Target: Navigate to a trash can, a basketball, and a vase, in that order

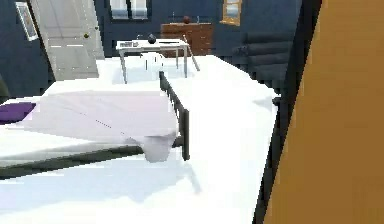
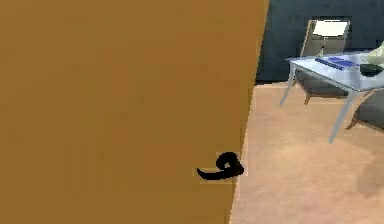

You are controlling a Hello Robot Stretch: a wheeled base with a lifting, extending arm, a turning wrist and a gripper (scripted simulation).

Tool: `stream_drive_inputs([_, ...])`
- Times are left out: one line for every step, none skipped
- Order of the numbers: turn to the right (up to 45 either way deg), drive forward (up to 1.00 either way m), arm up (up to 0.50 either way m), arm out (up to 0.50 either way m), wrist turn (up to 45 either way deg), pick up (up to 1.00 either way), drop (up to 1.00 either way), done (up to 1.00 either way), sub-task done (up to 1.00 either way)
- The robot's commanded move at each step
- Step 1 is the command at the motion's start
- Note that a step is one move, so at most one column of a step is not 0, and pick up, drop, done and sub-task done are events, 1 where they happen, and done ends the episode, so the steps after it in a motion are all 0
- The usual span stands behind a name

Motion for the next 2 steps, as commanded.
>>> stream_drive_inputs([0.0,0.70,0.00,0.00,0.0,0.00,0.00,0.00,0.00])
stream_drive_inputs([27.0,0.00,0.00,0.00,0.0,0.00,0.00,0.00,0.00])
